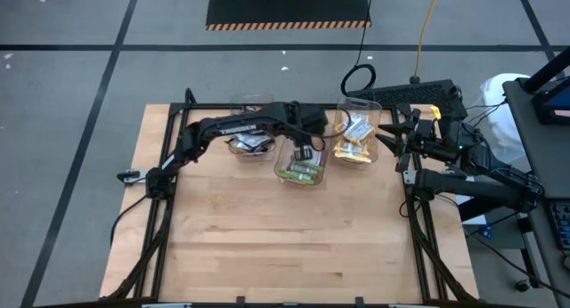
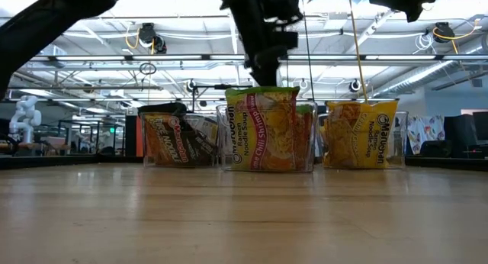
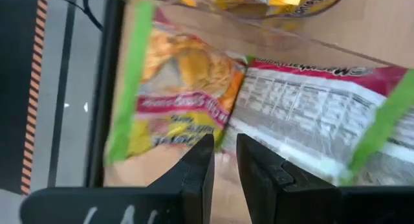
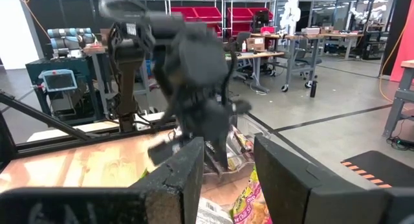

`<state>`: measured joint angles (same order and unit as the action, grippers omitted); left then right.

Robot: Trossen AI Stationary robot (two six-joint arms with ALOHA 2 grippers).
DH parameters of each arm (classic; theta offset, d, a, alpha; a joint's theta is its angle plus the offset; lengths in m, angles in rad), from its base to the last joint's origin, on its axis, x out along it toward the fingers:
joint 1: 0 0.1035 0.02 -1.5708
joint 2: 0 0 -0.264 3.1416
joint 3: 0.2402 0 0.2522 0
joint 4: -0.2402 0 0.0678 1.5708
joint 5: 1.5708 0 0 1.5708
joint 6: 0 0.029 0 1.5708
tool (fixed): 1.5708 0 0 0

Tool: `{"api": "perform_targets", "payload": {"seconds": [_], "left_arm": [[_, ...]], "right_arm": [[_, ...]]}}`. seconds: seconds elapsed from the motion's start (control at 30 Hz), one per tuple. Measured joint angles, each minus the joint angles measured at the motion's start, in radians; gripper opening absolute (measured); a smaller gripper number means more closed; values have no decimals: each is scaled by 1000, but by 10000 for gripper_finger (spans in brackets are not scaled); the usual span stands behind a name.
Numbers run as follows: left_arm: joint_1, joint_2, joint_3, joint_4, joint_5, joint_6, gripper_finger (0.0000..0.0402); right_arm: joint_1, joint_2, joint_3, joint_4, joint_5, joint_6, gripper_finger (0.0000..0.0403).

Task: Sort Maruchan noodles
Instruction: Adjust the green noodle pack in the middle transparent bin

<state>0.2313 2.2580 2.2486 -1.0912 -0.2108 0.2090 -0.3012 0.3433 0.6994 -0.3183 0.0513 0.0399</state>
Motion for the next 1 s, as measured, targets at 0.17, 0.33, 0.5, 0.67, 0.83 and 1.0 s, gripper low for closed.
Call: {"api": "perform_targets", "payload": {"seconds": [0.17,0.33,0.5,0.67,0.83,1.0], "left_arm": [[8,-86,0,-53,73,-32,74],[6,-137,2,-185,229,-80,74],[1,-130,-56,-254,301,-87,74],[-19,-131,-169,-130,299,-86,74],[-10,-128,-295,78,289,-81,74],[46,-129,-361,227,283,-101,74]], "right_arm": [[0,0,0,0,0,0,132],[0,0,0,0,3,-2,132],[0,0,0,0,4,0,132],[0,0,0,0,4,14,132],[0,0,0,0,2,28,132],[0,0,0,0,1,46,132]]}}
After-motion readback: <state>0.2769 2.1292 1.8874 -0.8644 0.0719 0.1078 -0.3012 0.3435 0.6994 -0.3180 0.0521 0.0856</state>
